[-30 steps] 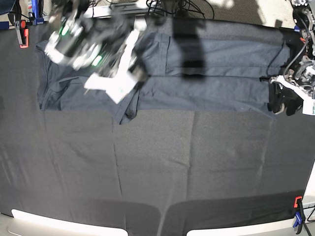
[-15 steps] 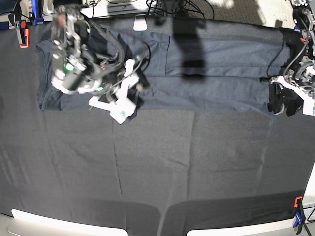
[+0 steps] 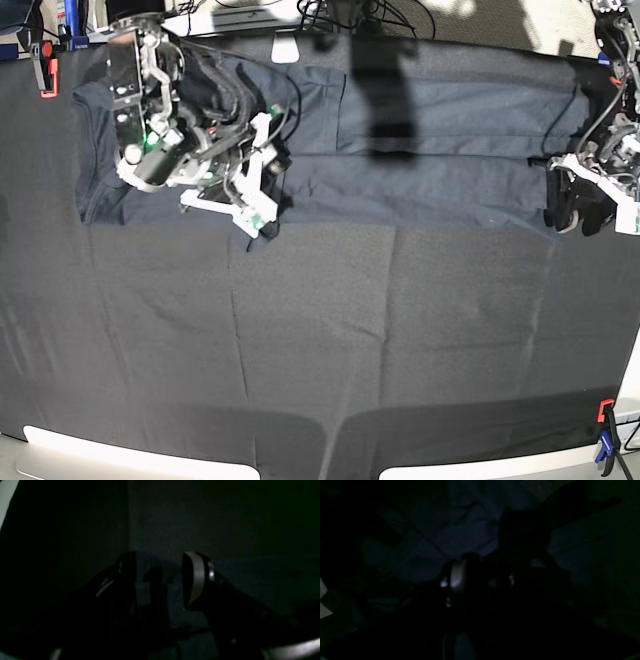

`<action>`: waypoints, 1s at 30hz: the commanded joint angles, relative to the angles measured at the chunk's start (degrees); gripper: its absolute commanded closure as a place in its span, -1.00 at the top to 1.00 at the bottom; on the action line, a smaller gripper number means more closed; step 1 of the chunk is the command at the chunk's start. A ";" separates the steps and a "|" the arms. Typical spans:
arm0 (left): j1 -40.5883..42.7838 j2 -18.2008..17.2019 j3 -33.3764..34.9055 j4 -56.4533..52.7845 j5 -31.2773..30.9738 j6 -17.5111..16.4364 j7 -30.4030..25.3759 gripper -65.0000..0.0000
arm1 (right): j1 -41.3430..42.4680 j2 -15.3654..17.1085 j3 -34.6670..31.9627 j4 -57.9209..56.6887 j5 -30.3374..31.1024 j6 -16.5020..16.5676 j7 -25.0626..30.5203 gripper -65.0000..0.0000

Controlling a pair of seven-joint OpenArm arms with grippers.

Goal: Layout the t-shirt on the table in an organized manner, then fold the t-shirt properly
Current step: 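Pat the folded shirt edge near the right gripper flat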

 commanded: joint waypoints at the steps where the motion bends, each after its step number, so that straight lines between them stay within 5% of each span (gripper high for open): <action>1: -0.46 -0.83 -0.33 1.07 -0.76 -0.02 -1.51 -0.15 | 0.76 0.20 0.20 1.01 -0.11 -0.28 0.28 -0.66; 4: -0.46 -0.83 -0.33 1.07 -0.76 0.00 -1.53 -0.15 | 0.85 0.57 0.20 1.01 -0.90 -0.17 0.28 -1.00; 12: -0.46 -0.83 -0.33 1.07 -0.76 0.04 -1.53 -0.15 | 0.92 3.23 0.22 7.98 -1.31 0.92 0.28 -1.00; 16: -0.46 -0.83 -0.33 1.07 -0.76 2.45 -1.53 -0.15 | -3.08 3.87 0.26 14.80 -1.25 0.92 0.28 -1.00; 27: -0.46 -0.83 -0.33 1.07 -0.76 2.56 -1.53 -0.15 | -12.26 4.00 0.26 23.87 -2.95 1.05 3.82 -1.00; 28: -0.46 -0.83 -0.33 1.07 -0.79 2.58 -1.53 -0.15 | -12.04 4.00 0.26 23.04 -3.61 1.05 5.22 -1.00; 30: -0.42 -0.83 -0.33 1.07 -0.76 2.56 -1.51 -0.15 | -11.26 4.00 0.26 20.85 -3.61 1.03 5.79 -0.62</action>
